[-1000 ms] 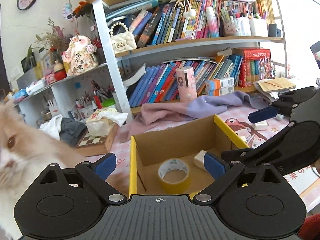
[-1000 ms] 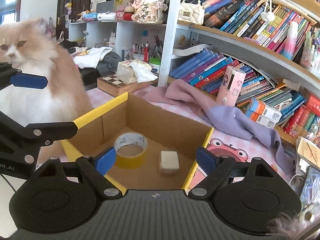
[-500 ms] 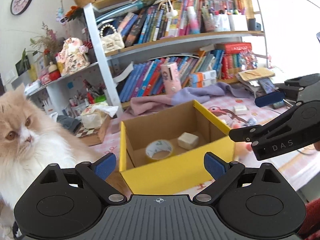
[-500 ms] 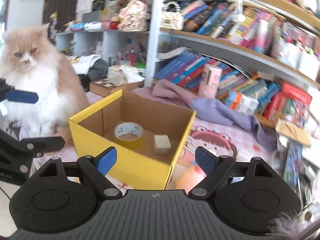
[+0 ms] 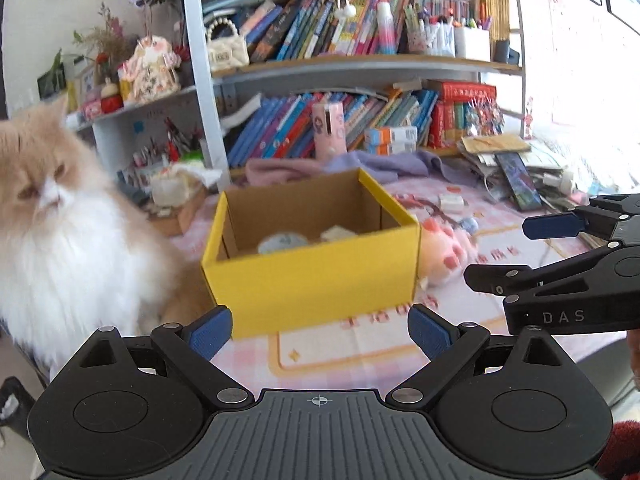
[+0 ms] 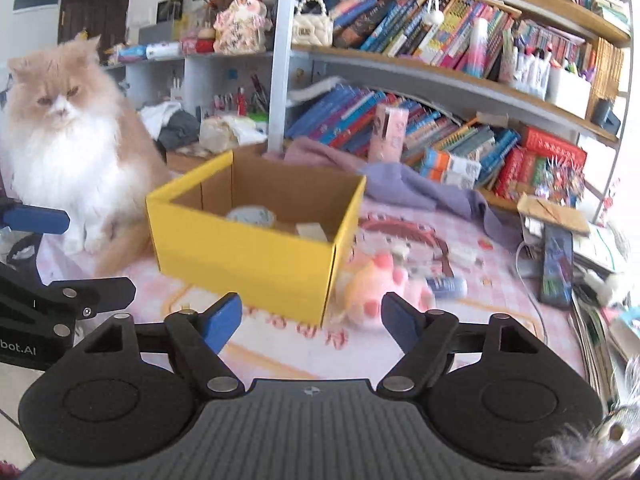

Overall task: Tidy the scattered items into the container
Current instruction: 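Withdraw both tools from the box and move toward the pink plush toy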

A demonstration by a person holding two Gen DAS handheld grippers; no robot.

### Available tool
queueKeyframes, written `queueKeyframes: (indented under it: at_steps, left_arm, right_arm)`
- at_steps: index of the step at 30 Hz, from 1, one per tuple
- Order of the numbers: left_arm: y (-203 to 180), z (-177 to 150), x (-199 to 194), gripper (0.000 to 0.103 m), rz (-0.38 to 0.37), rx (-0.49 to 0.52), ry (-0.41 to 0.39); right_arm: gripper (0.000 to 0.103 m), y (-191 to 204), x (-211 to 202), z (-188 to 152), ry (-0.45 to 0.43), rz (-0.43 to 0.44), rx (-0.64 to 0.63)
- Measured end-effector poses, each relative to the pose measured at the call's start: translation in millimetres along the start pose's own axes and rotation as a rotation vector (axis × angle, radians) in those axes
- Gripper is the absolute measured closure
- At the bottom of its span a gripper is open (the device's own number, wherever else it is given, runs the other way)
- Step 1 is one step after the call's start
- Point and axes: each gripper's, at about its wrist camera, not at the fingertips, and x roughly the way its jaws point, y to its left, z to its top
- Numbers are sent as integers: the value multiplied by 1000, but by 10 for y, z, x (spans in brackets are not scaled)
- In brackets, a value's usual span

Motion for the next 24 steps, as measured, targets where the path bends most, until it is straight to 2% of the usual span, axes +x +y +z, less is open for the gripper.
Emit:
queueKeyframes:
  at_steps: [7,12,15,20,24]
  left_arm:
    - [-149,-140,-46,7,-47,38,21]
    - [-227,-133,-57,7,-84,63,6]
    - [-281,-145,9,7,-113,79,38]
    - [-391,-211,127,7,-190,99,102]
    - [-489,-214,156,7,-221,130,110]
  right_arm:
    - [29,51,-141,-172,16,-34,3]
    - [31,-21,-194,-232,43,-63,41]
    - [31,-73,-192,-261,73,-79,62]
    - [31,-159,-106,-387,186,-123,97]
    - [31,-201,-163,-436,188,-142,109]
